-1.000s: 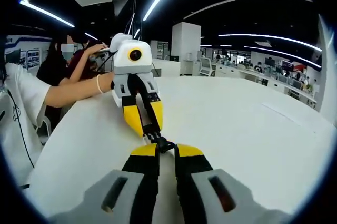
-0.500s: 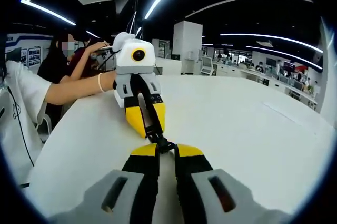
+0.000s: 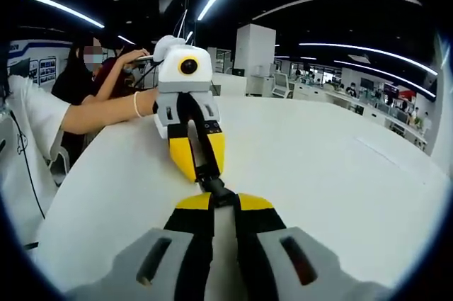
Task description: Snap the two parts of the plastic buckle together until the buckle closes and remains connected.
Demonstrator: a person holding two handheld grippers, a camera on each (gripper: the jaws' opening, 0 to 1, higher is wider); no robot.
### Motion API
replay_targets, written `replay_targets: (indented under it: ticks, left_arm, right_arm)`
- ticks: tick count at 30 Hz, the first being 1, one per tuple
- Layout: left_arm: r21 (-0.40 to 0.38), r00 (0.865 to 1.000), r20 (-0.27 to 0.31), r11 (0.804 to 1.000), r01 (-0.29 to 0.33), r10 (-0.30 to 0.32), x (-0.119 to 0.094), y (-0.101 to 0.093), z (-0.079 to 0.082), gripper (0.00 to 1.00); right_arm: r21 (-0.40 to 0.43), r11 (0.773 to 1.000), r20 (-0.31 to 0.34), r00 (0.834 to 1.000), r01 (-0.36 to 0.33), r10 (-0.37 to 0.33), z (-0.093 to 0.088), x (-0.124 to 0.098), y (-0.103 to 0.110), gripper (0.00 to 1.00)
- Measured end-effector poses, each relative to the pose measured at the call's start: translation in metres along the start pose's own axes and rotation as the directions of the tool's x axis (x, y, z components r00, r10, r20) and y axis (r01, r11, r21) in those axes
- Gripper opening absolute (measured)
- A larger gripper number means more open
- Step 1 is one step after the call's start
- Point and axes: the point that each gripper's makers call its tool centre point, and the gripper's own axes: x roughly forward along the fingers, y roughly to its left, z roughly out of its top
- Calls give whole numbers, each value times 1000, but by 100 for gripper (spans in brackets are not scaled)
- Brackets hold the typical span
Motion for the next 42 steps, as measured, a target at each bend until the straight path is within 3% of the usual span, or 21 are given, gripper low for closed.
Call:
replay_targets:
  ticks: [7,13,24,28,32,35,38,40,42]
  left_arm:
    - [8,1000,2,1000,11,-11,1,-3,0,12]
    - [5,1000,6,1000,-20,20,0,2,0,12]
    - [35,1000,12,999,13,-14,2,-4,1,12]
    - [37,1000,12,999,2,-3,3,-2,1,12]
    - [45,1000,10,999,20,-21,2,-5,2,12]
    - [63,998,6,996,59,-60,2,-13,2,12]
    - [75,998,4,995,68,-69,2,-16,1,12]
    - [72,998,9,995,69,-70,1,-15,2,12]
    - [66,998,9,996,64,-64,0,-13,1,12]
  right_arm:
    - [-27,1000,-6,1000,3,-3,1,0,2,11]
    - [-38,999,-18,1000,6,-7,2,0,5,11]
    - [-50,999,-20,1000,6,-7,3,2,2,11]
    - [-97,995,-26,1000,0,-2,4,1,1,11]
    - [-150,989,-8,1000,-21,20,8,1,8,23]
    - [-169,985,-11,999,-33,31,9,0,12,25]
    - [-127,989,-7,998,-70,70,7,-1,18,24]
    - [-51,993,-15,994,-106,105,4,-1,22,17]
    - [-52,994,-14,995,-100,100,4,-1,19,14]
